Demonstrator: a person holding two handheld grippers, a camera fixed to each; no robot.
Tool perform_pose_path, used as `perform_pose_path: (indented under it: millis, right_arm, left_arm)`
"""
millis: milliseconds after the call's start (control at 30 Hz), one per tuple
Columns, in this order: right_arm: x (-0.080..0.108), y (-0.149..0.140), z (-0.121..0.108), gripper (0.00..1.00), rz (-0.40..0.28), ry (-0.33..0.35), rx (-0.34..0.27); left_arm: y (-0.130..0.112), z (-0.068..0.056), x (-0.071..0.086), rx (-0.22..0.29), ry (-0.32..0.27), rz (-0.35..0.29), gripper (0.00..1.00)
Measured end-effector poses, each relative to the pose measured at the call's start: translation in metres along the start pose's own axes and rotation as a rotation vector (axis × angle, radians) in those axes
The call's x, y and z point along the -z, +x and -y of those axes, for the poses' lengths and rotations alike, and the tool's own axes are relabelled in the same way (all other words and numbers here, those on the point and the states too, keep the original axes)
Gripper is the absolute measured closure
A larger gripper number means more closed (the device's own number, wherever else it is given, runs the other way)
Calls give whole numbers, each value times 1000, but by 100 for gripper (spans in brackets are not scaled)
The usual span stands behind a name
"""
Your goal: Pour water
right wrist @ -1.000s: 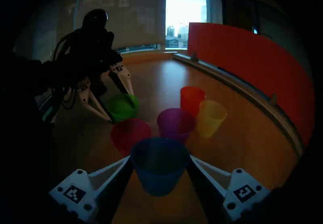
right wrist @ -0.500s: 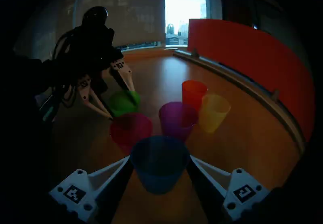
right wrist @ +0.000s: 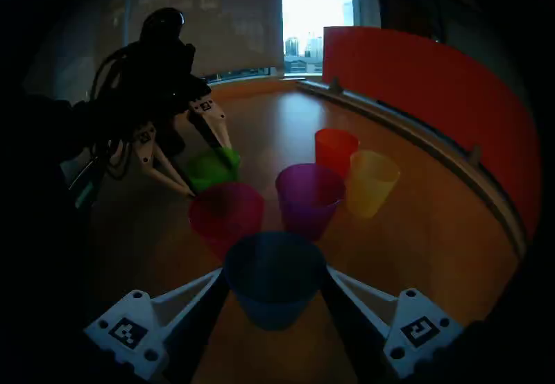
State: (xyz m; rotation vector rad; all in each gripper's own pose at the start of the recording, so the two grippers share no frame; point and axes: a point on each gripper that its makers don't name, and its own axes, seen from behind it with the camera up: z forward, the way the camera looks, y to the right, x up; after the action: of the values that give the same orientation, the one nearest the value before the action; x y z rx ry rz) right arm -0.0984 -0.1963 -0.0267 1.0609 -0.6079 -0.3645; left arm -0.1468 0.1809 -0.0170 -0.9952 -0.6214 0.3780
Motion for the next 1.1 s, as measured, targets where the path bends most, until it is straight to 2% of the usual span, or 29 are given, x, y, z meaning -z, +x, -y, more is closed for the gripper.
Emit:
perform_pose_path:
  millis: [600,1000,1100]
  right_arm:
    - [9,-10,2,8,-8,-16,-44]
    - [8,-15,6,7,5,-22,-35]
    - [9,-15,6,3,5,-24,-37]
  left_arm:
    - [-10,1,-2,9,1,26,17]
    - [-11,0,-2,13,-1,28,17]
    - [-11,-1,-3,13,1,30,17]
